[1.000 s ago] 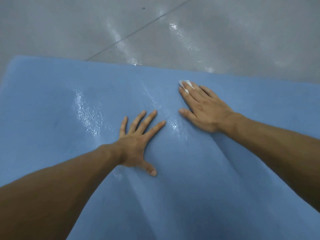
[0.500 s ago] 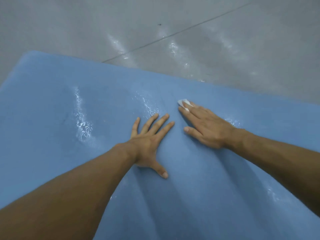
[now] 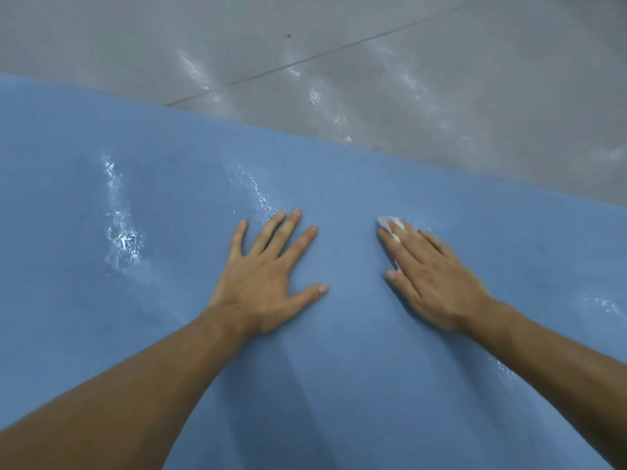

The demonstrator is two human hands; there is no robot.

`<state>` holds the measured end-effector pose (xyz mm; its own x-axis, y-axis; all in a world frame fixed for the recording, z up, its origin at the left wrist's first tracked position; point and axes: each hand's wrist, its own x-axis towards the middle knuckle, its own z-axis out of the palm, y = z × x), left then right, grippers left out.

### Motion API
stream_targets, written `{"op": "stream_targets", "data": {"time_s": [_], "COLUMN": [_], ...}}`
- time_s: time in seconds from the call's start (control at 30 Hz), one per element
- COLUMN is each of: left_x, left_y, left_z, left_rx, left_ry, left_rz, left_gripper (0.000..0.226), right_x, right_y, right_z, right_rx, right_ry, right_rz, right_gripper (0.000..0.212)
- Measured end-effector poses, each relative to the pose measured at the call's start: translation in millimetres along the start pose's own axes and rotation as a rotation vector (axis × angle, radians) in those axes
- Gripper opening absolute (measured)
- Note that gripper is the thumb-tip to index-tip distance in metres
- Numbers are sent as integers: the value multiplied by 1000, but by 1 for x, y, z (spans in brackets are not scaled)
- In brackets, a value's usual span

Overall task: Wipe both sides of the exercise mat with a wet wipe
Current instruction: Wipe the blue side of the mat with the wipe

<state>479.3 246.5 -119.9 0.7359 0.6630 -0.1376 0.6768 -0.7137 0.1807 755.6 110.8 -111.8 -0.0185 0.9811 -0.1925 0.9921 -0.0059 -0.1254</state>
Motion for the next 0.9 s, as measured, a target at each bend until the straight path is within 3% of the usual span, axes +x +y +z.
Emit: {"op": "stream_targets", "data": {"time_s": [0.13, 0.4, 0.57, 0.77, 0.9], "left_x": [0, 1, 1, 1, 1], "left_y": [1, 0, -1, -1, -1], "left_z": [2, 3, 4, 5, 5], "left_rx": [18, 41, 47, 46, 57], "left_ry": [39, 36, 33, 43, 38], "left_rz": [1, -2, -10, -13, -15], "left_gripper": [74, 73, 74, 74, 75], "right_x": [55, 105, 24, -96, -84], "right_y": [39, 57, 21, -13, 13], "right_z": [-11, -21, -2, 13, 12], "right_rx": [51, 145, 176, -6, -69], "right_ry": [13, 42, 52, -39, -13], "right_rz": [139, 292, 97, -218, -116], "right_gripper": [73, 67, 68, 65, 63]}}
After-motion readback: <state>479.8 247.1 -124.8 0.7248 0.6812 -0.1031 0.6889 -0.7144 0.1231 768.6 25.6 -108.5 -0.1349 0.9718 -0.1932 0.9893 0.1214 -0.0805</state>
